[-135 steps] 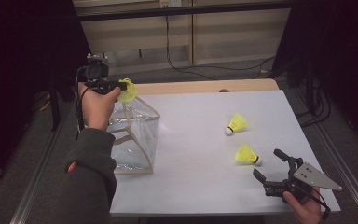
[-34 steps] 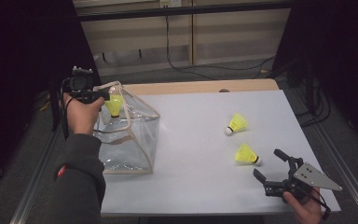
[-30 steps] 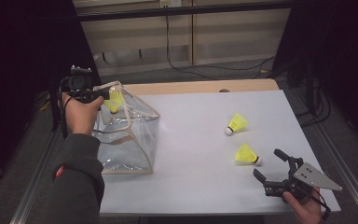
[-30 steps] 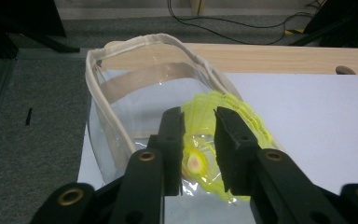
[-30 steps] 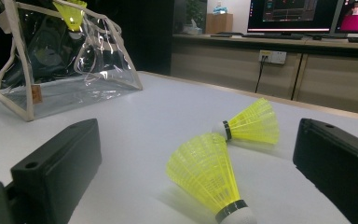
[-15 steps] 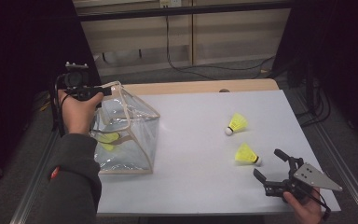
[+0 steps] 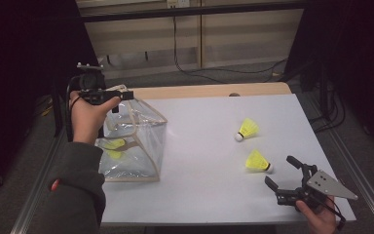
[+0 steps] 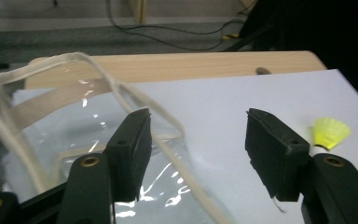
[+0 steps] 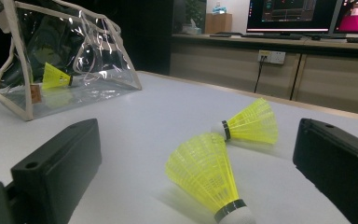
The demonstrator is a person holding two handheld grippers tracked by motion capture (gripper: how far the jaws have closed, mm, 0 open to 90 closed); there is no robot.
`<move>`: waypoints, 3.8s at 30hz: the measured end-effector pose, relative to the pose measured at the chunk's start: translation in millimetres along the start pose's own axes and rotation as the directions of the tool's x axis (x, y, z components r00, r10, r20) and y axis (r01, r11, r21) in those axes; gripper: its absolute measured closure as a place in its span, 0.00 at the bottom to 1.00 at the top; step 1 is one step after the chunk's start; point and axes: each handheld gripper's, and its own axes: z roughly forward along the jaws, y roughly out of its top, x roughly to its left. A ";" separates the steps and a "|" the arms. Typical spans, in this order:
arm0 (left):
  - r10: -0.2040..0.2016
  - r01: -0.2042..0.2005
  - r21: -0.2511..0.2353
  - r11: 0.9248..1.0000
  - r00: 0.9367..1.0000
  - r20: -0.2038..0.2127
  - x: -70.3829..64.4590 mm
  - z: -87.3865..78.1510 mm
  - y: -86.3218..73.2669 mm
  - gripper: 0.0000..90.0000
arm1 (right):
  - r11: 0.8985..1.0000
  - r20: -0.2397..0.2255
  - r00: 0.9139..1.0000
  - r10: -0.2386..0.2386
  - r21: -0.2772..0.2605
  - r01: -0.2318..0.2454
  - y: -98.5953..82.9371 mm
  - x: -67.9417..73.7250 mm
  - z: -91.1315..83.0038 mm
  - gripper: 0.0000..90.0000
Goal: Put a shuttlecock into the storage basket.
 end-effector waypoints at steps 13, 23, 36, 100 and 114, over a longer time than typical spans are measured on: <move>0.043 -0.044 0.006 0.999 0.991 0.123 -22.0 4.7 -0.7 0.33 | 1.000 -0.002 1.000 0.001 0.000 -0.001 -0.1 -0.2 0.0 0.01; 0.058 -0.063 0.016 0.998 0.978 0.200 -37.8 5.7 -0.3 0.27 | 1.000 -0.002 1.000 0.000 -0.001 0.000 -0.1 -0.1 0.0 0.01; 0.100 -0.109 0.020 0.994 0.960 0.262 -62.5 11.1 -2.6 0.22 | 1.000 -0.001 1.000 0.000 0.000 0.000 -0.1 -0.4 0.1 0.01; 0.161 -0.196 0.056 0.979 0.911 0.379 -119.8 58.9 -41.9 0.13 | 1.000 -0.008 1.000 -0.008 -0.005 0.008 0.7 -0.5 -0.4 0.01; 0.156 -0.196 0.062 0.979 0.907 0.391 -120.4 66.0 -50.2 0.12 | 1.000 -0.006 1.000 -0.008 -0.005 0.008 0.6 -0.4 -0.2 0.01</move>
